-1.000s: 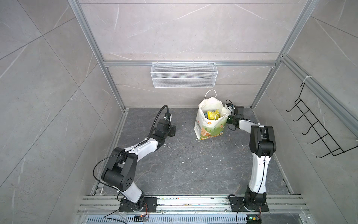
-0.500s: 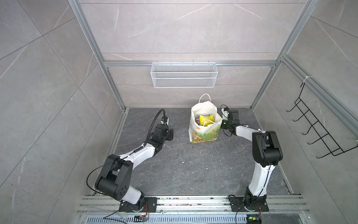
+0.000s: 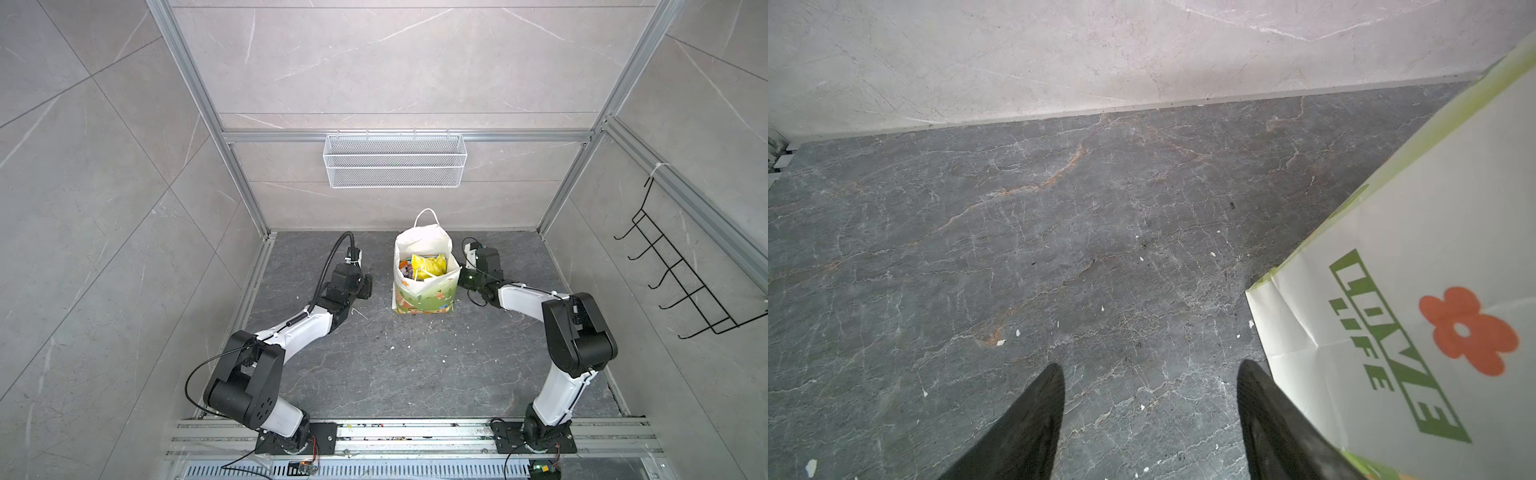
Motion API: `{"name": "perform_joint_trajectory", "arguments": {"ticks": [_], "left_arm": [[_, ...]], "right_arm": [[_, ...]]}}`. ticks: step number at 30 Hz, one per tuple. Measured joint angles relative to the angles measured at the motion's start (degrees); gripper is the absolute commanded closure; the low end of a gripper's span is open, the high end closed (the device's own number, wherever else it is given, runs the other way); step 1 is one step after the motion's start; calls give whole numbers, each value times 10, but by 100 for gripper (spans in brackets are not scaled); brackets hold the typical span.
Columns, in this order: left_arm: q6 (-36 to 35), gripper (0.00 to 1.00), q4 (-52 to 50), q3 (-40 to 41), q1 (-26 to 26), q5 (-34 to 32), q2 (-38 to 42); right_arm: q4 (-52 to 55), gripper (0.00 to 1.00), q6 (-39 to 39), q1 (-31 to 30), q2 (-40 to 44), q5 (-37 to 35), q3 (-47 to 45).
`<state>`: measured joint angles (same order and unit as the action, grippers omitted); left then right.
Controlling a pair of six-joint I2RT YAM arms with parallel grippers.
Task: Take the snacks out of the paper bag
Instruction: Move the paper bag to the center of the table.
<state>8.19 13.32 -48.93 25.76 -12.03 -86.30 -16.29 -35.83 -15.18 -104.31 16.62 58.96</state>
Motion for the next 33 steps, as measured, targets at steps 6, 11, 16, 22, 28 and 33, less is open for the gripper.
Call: {"name": "perform_joint_trajectory", "arguments": {"ticks": [6, 11, 16, 22, 28, 33], "left_arm": [[2, 33, -1, 0, 0, -1, -5], [2, 33, -1, 0, -2, -14, -5], [2, 33, -4, 0, -9, -30, -5], [-5, 33, -26, 0, -31, -40, 16], [-24, 31, -61, -20, -61, -40, 76], [-57, 22, -98, -75, -64, -1, 128]], "right_arm": [[-18, 56, -29, -49, -1, -10, 0], [-38, 53, -50, -73, -2, -21, 0], [-36, 50, -48, -80, 0, -42, 0], [24, 44, 15, -81, 64, -92, 5], [132, 39, 129, -70, 130, -114, 104], [260, 37, 228, -50, 140, -78, 266]]}}
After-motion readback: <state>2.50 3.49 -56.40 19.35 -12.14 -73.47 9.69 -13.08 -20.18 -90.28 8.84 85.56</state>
